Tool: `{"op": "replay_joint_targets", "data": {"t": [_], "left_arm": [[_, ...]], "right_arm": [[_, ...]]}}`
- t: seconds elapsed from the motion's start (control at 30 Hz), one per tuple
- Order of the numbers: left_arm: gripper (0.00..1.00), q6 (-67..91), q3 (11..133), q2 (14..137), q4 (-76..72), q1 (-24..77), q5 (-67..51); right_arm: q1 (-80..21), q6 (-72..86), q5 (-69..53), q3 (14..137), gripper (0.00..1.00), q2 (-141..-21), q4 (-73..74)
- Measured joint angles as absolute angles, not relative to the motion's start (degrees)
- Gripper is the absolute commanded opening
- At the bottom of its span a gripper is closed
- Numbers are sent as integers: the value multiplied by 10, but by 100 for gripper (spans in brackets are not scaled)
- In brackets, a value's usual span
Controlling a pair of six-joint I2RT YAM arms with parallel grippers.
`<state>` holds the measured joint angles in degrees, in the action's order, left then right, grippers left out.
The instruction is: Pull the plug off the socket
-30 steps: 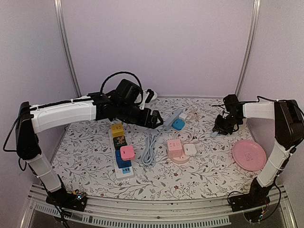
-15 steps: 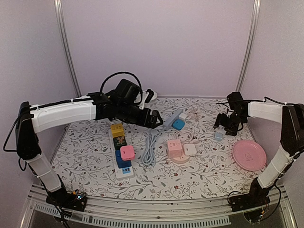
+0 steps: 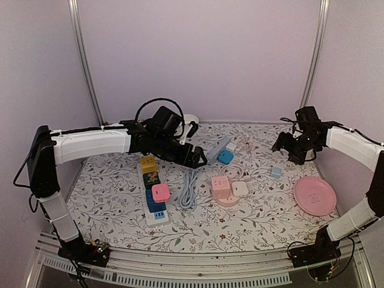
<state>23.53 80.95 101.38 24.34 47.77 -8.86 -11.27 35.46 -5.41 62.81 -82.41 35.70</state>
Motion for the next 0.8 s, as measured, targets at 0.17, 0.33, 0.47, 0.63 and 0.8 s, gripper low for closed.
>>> {"op": "replay_joint_targets", "data": {"t": [0.17, 0.33, 0.47, 0.63, 0.8], "left_arm": [[94, 229, 810, 1035, 244, 478, -101], [94, 221, 820, 1067, 248, 482, -105], [94, 212, 834, 1092, 253, 487, -107], [94, 197, 869, 1131, 269, 502, -107], [94, 186, 888, 1160, 281, 519, -103]], "right_arm": [[-187, 370, -81, 586, 88, -809, 328], [-284, 394, -105, 545, 87, -828, 275], [-319, 426, -139, 509, 86, -858, 210], [-317, 467, -175, 450, 85, -876, 136], [-317, 491, -209, 424, 81, -893, 82]]}}
